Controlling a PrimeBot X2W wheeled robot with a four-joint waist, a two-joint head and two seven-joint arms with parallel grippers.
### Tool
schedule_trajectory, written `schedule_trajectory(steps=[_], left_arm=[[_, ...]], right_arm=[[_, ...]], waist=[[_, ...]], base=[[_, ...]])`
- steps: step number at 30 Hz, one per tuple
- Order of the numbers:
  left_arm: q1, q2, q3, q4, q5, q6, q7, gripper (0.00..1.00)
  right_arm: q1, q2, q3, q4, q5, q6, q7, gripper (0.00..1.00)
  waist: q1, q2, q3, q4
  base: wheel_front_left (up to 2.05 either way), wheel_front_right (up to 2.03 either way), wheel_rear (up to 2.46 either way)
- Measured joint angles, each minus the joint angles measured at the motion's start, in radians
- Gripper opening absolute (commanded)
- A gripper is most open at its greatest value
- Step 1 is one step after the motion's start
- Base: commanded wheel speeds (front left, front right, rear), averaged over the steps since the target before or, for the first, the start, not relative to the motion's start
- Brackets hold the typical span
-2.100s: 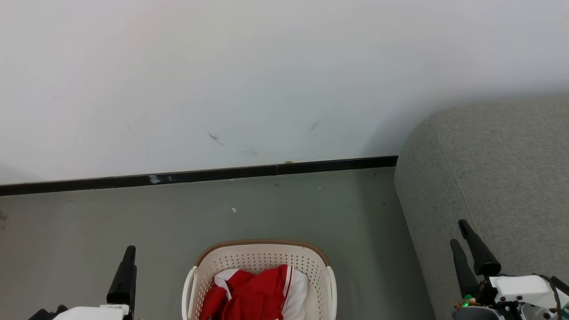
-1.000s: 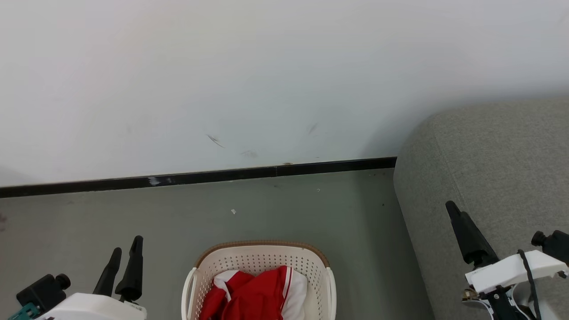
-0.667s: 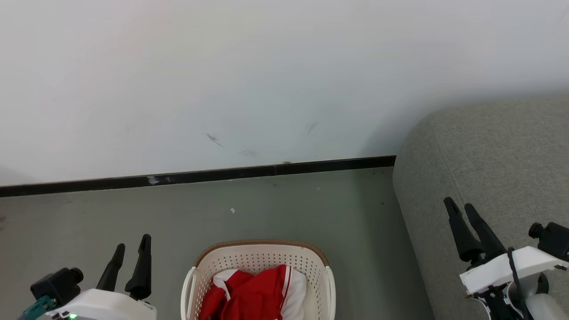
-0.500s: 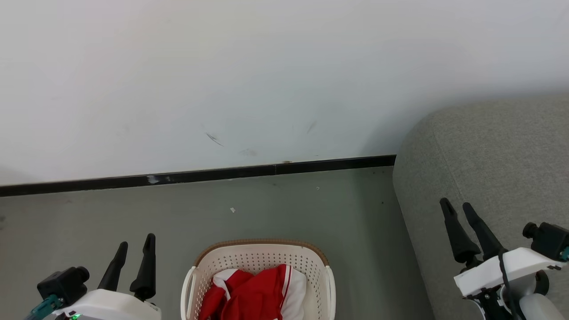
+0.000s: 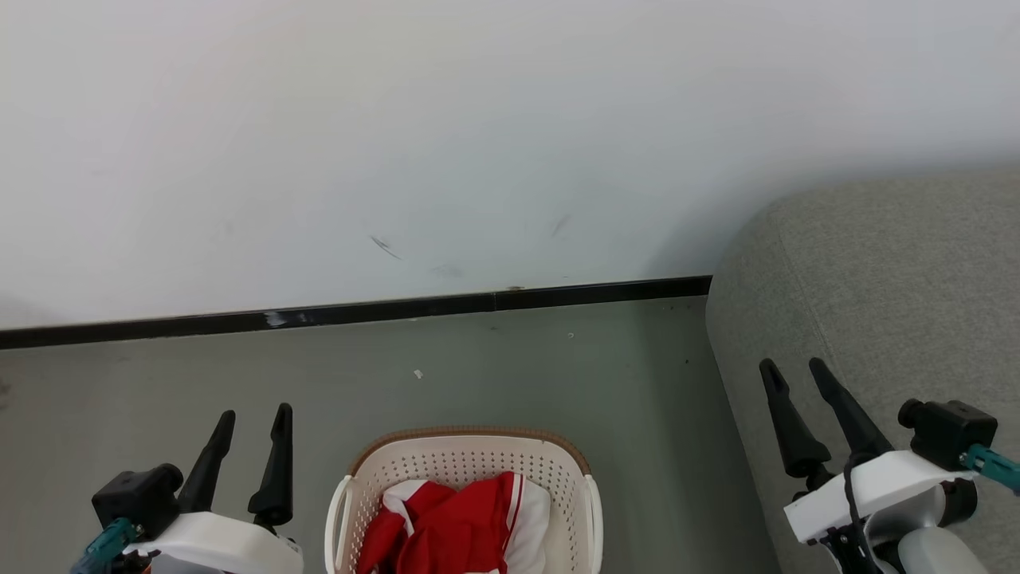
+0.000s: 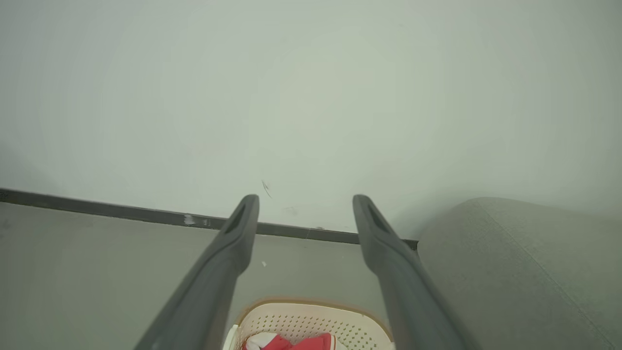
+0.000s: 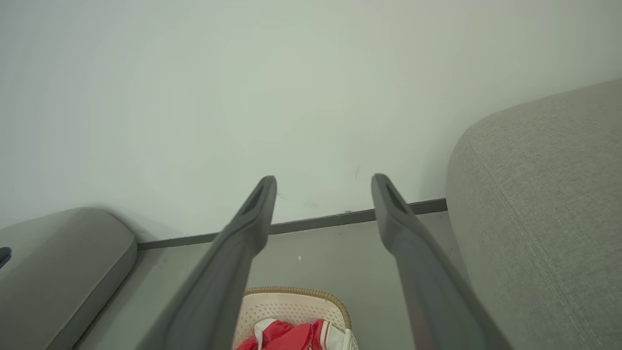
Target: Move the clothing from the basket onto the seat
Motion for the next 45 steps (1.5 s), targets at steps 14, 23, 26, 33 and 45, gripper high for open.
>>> schedule_trajectory(steps=[14, 23, 26, 33, 45], left_arm=[[-0.020, 0.007, -0.015, -0.014, 0.156, 0.009, -0.046, 1.00], [-0.020, 0.010, -0.017, -0.012, 0.185, 0.009, -0.052, 1.00], [-0.020, 0.008, -0.015, -0.012, 0.190, 0.008, -0.052, 1.00], [-0.020, -0.005, -0.010, -0.007, 0.190, 0.002, -0.052, 1.00], [-0.020, -0.036, 0.004, 0.012, 0.179, -0.018, -0.052, 1.00]], right_arm=[[-0.025, 0.020, 0.002, -0.003, -0.220, 0.000, -0.034, 1.00], [-0.026, 0.029, 0.001, -0.004, -0.252, 0.000, -0.043, 1.00], [-0.026, 0.032, 0.001, -0.004, -0.252, 0.000, -0.043, 1.00], [-0.026, 0.043, -0.004, -0.006, -0.247, 0.000, -0.043, 1.00], [-0.040, 0.045, -0.028, -0.022, -0.214, 0.000, -0.044, 1.00]], waist=[[-0.0001, 0.0000, 0.005, 0.006], [-0.0001, 0.0000, 0.005, 0.006], [-0.0001, 0.0000, 0.006, 0.006], [-0.0002, 0.0000, 0.010, 0.006], [-0.0002, 0.0000, 0.029, 0.003]], base=[[0.00, 0.00, 0.00], [0.00, 0.00, 0.00], [0.00, 0.00, 0.00], [0.00, 0.00, 0.00], [0.00, 0.00, 0.00]])
